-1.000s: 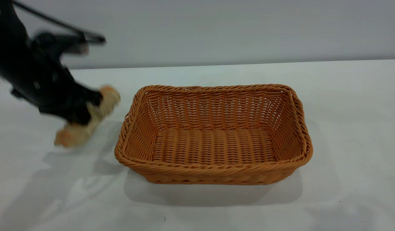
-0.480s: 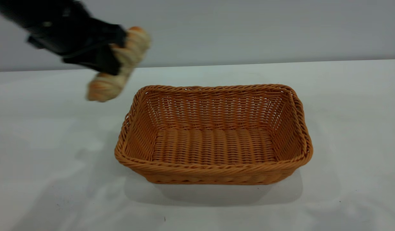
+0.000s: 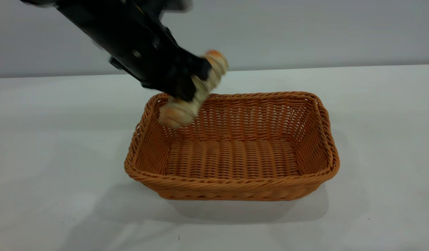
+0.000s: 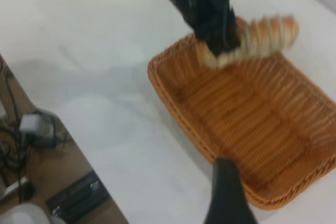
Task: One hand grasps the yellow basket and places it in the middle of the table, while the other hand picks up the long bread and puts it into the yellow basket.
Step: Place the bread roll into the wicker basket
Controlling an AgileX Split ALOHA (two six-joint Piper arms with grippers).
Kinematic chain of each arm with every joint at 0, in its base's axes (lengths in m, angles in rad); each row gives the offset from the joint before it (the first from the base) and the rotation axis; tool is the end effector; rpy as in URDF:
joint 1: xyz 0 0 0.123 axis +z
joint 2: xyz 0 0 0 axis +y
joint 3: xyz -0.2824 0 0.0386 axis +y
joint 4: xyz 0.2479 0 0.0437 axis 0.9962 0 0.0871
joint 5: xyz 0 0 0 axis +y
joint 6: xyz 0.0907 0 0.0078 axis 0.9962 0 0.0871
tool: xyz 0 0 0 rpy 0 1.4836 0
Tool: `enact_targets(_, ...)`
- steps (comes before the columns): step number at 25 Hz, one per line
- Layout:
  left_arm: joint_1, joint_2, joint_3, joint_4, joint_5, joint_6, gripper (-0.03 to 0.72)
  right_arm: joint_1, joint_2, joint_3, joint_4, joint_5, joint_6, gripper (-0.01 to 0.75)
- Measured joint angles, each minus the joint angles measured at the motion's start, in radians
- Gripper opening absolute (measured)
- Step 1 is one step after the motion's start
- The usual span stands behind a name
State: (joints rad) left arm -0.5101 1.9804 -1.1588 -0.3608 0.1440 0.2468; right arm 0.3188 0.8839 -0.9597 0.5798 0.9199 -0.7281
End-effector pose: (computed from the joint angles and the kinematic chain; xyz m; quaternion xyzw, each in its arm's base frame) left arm 0.3532 -0.2029 0.1454 0.1948 0.9184 -0.1276 0.3198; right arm 0.1384 0.0875 0.3773 -0.3801 0.7967 0.1945 0.4277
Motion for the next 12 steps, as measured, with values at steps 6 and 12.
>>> enact_targets(6, -0.039, 0.101, -0.051, -0.001, -0.005, 0.011, 0.076, 0.000, -0.118, 0.000, 0.000, 0.025, 0.034, 0.558)
enact_targets(12, -0.042, 0.108, -0.056, -0.001, -0.050, 0.103, 0.328, 0.000, -0.148, 0.000, -0.010, 0.071, 0.050, 0.558)
